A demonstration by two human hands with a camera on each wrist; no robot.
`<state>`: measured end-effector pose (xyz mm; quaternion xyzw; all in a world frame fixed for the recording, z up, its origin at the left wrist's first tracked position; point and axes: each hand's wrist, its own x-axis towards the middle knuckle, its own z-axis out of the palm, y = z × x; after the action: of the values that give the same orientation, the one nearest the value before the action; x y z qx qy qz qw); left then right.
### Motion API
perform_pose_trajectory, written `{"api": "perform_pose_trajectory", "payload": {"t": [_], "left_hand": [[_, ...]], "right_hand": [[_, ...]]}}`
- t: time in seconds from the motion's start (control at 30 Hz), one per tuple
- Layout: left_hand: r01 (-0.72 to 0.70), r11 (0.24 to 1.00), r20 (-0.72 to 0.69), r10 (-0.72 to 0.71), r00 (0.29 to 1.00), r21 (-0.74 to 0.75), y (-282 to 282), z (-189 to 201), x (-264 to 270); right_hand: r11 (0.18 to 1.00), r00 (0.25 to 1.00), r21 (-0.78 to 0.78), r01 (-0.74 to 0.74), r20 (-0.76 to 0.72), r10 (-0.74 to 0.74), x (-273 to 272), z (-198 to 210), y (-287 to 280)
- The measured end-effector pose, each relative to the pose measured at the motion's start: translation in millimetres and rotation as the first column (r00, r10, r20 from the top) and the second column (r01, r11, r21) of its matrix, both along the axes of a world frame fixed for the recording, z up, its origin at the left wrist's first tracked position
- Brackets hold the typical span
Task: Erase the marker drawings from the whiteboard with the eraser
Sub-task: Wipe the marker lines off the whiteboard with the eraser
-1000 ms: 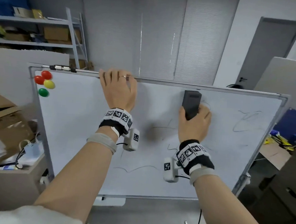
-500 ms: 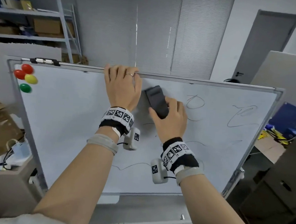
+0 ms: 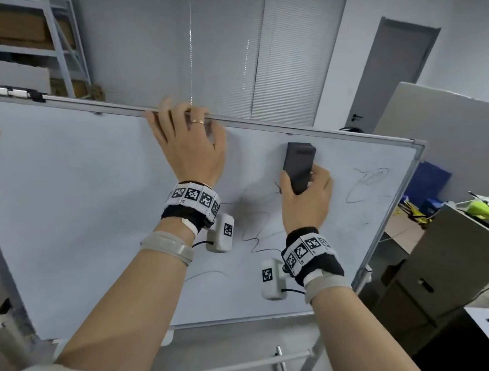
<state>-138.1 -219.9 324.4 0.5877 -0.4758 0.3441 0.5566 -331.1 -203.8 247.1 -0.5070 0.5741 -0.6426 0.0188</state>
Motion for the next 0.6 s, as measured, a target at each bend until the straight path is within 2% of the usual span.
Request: {"api": "perform_pose_trajectory", "payload": {"t": [0.1, 0.2, 0.3, 0.37, 0.43, 0.53, 0.6], "left_hand": [[0.035, 0.994, 0.111, -0.046, 0.993, 0.099, -1, 0, -21], [0.012, 0.995, 0.103, -0.023, 0.994, 0.103, -5, 3, -30], [-0.063, 0.995, 0.082, 0.056, 0.995, 0.083, -8, 1, -31], [-0.134, 0.988, 0.038, 0.132, 0.991, 0.075, -10, 3, -39], [-0.169, 0.980, -0.020, 0.171, 0.985, 0.102, -12, 7, -47], [-0.142, 0.982, -0.038, 0.147, 0.988, 0.123, -16, 7, -69], [-0.093, 0.986, 0.018, 0.091, 0.996, 0.136, -18, 2, -83]], "right_hand": [[0.990, 0.965, -0.040, -0.136, -0.230, 0.123, 19, 6, 1], [0.985, 0.941, -0.078, -0.157, -0.314, 0.126, 17, 7, -3], [0.992, 0.978, -0.097, -0.079, -0.202, 0.059, -12, 2, -14], [0.998, 0.995, -0.067, -0.017, -0.097, 0.011, -47, -3, -23], [0.999, 0.998, -0.026, 0.038, -0.059, -0.039, -76, -6, -30], [0.998, 0.997, -0.017, 0.064, -0.049, -0.064, -107, -7, -38], [0.997, 0.998, -0.064, 0.035, -0.053, -0.038, -107, -5, -38]]}}
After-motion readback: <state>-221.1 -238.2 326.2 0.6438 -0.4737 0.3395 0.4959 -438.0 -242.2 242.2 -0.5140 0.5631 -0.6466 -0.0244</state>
